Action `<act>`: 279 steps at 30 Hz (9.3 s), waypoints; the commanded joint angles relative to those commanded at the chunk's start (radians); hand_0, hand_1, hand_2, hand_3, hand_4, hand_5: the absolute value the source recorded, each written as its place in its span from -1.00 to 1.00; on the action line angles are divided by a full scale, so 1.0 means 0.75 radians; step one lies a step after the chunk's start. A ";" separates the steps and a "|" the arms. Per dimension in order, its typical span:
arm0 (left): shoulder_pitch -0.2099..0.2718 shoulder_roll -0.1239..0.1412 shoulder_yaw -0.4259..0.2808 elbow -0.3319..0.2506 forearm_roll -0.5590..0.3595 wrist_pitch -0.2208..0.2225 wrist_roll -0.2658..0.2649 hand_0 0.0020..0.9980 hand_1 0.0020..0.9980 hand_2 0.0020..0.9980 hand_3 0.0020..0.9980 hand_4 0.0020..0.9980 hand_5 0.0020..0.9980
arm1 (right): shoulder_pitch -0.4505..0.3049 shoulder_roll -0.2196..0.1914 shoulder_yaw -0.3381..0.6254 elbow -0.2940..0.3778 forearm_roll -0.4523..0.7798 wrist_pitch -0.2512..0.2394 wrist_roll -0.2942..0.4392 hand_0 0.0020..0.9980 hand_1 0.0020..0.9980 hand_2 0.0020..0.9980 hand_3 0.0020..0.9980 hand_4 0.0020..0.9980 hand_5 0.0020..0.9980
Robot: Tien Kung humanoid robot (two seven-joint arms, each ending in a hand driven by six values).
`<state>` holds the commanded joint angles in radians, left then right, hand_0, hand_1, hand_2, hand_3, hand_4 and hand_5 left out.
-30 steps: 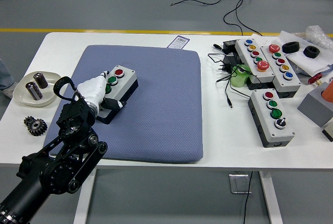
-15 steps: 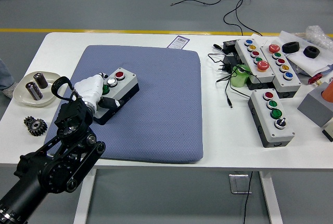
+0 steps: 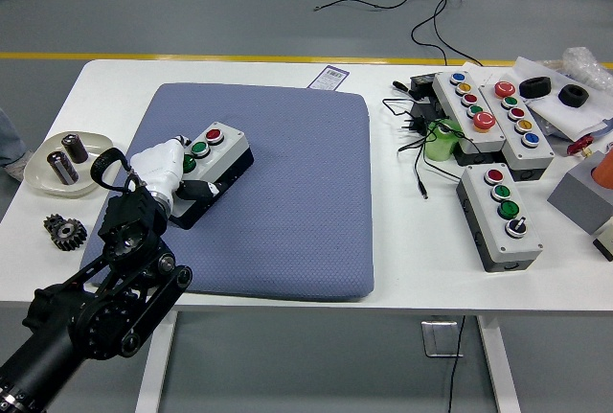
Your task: Pick up the button,place it on the desk,press the button,press the button
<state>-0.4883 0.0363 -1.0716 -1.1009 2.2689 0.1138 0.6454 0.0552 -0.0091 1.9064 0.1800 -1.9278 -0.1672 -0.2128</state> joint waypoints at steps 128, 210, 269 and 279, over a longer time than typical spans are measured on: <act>-0.034 0.487 0.296 -0.265 -0.238 0.043 -1.056 1.00 1.00 1.00 0.97 0.88 0.08 | 0.007 0.003 -0.004 0.000 -0.002 0.002 0.001 0.03 0.32 0.41 0.25 -0.39 -0.69; 0.053 0.525 0.366 -0.504 -0.456 -0.090 -0.673 -1.00 -1.00 -1.00 0.32 0.17 1.00 | 0.007 0.003 0.000 0.000 -0.003 0.002 0.002 0.04 0.32 0.41 0.25 -0.39 -0.69; 0.080 0.472 0.324 -0.448 -0.691 0.228 -0.902 -1.00 -0.93 -0.80 0.66 0.20 1.00 | 0.004 0.004 -0.004 0.000 -0.005 0.002 0.002 0.04 0.32 0.41 0.25 -0.39 -0.69; 0.131 0.416 0.153 -0.321 -1.239 0.258 -1.032 0.44 0.62 0.82 0.97 0.17 1.00 | 0.005 0.004 -0.005 0.000 -0.006 0.003 0.002 0.04 0.32 0.41 0.25 -0.39 -0.69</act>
<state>-0.3903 0.3480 -0.9571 -1.3418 1.3399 0.3072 -0.1285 0.0589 -0.0063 1.9023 0.1800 -1.9326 -0.1652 -0.2116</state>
